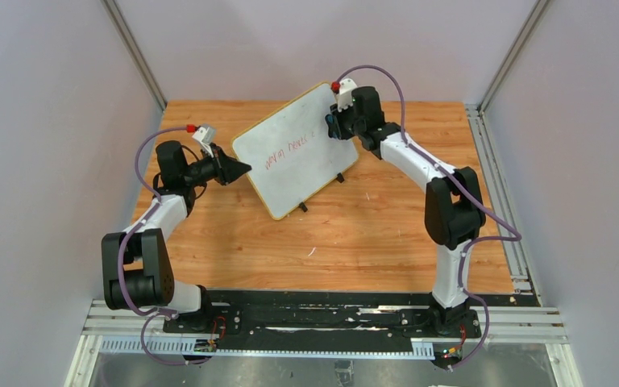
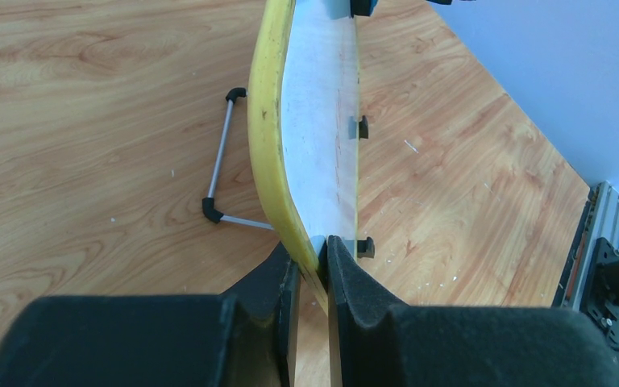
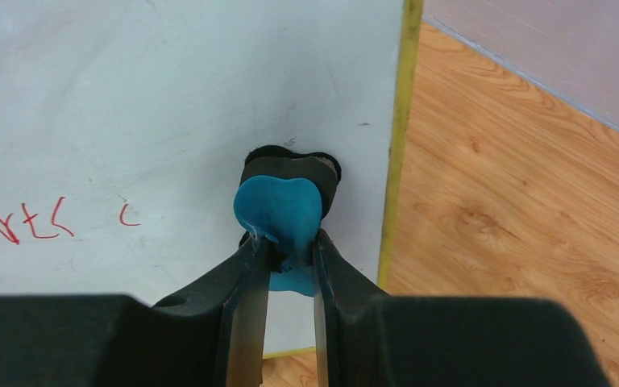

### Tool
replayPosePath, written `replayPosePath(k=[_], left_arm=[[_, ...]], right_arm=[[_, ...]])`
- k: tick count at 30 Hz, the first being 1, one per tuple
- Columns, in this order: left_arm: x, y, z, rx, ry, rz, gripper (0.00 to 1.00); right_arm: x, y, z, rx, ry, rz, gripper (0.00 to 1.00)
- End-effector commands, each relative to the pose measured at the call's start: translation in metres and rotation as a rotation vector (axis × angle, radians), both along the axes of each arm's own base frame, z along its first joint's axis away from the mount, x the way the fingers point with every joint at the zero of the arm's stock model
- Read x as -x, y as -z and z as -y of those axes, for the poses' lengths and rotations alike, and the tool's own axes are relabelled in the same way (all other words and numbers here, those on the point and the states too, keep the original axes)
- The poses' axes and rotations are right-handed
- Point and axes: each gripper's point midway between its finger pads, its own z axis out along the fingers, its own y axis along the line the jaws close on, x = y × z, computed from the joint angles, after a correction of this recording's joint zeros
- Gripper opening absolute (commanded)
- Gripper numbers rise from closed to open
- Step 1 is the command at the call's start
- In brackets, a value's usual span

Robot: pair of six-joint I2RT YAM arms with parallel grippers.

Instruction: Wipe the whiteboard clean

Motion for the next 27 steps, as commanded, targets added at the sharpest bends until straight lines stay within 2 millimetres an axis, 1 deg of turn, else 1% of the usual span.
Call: replayPosePath(k=[1, 4, 11, 18, 20, 21, 27], left_arm=[[-0.004, 0.003, -0.003, -0.063, 0.015, 0.058, 0.00], [-0.004, 0.004, -0.003, -0.061, 0.015, 0.055, 0.00], [-0.004, 0.003, -0.002, -0.061, 0.017, 0.057, 0.00], [-0.003, 0.002, -0.003, -0.061, 0.016, 0.060, 0.00], [-0.003, 0.001, -0.003, -0.061, 0.015, 0.061, 0.00], [-0.003, 0.001, -0.003, -0.062, 0.016, 0.061, 0.00], [-0.001, 0.001, -0.002, -0.061, 0.022, 0.061, 0.00]], right_arm=[[0.021, -0.020, -0.035, -0.053, -0.079, 0.031, 0.01], [0.032, -0.022, -0.048, -0.053, -0.108, 0.034, 0.01], [0.065, -0.037, -0.081, -0.075, -0.191, 0.056, 0.01], [0.093, -0.039, -0.110, -0.091, -0.267, 0.050, 0.01], [0.094, -0.039, -0.112, -0.076, -0.265, 0.057, 0.01], [0.091, -0.036, -0.111, -0.062, -0.253, 0.057, 0.01], [0.059, -0.024, -0.084, -0.005, -0.175, 0.043, 0.01]])
